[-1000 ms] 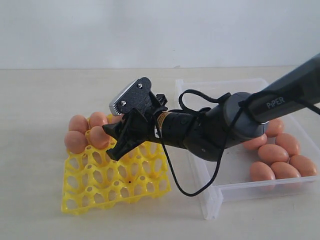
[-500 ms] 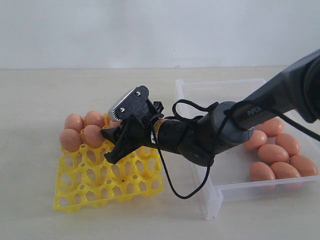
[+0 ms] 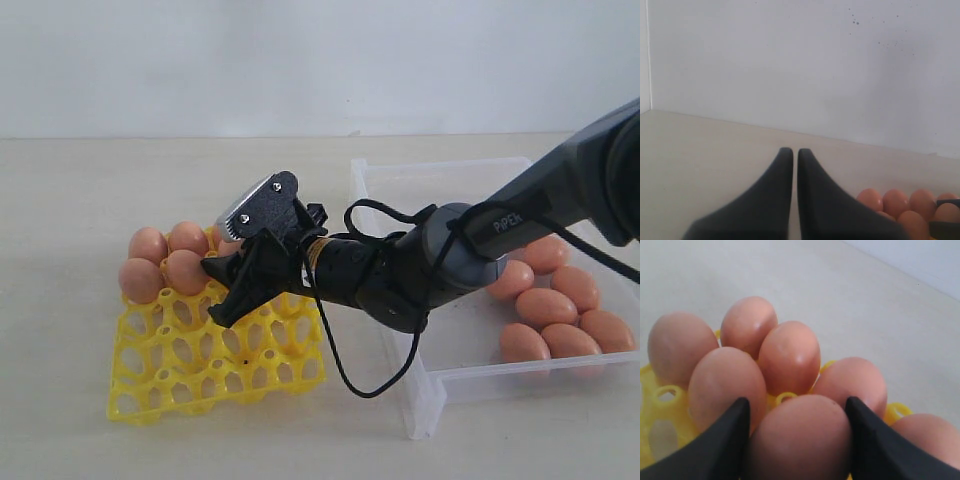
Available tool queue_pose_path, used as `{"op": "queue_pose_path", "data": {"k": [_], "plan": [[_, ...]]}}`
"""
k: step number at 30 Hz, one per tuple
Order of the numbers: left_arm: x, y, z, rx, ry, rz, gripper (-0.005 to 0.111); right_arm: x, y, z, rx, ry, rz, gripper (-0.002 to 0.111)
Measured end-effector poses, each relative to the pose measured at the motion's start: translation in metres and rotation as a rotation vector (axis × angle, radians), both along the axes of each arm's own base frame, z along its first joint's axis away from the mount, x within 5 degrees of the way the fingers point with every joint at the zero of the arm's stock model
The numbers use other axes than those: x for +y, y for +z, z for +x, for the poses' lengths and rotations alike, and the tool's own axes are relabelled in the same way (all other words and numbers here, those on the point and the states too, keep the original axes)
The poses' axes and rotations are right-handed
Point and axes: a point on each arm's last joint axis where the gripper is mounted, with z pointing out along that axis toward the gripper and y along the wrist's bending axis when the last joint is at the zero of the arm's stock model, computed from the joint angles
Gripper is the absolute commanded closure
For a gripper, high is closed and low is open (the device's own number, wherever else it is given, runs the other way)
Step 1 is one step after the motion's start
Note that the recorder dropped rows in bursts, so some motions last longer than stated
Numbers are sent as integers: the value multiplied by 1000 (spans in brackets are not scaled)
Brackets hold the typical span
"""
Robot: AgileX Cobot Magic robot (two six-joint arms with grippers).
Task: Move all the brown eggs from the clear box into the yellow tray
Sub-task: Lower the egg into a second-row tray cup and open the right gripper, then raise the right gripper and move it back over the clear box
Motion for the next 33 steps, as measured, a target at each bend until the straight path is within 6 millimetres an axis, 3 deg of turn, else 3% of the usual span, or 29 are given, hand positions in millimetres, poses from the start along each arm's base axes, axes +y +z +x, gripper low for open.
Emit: {"op": "queue_pose_path", "data": {"k": [4,14,17,24,27,29,31,33], "plan": [[0,0,0,0,0,0,103,0,-1,0,8,-2,3,50],[0,0,0,0,0,0,103,0,6,0,8,-8,5,50],[0,0,0,0,0,0,103,0,21,1,-17,-7,23,50],[0,0,0,0,0,0,103,-5,82,-2,-87,-31,68,51],[0,0,0,0,0,0,103,-15,105,-4,-58,-92,17,67],[0,0,0,0,0,0,103,-23,119,-7,-25,-139,-43,85],[0,0,0,0,0,0,103,-35,135,-13,-2,-179,-135,109],[0,0,0,0,0,0,103,-48,150,-20,6,-205,-239,108]]}}
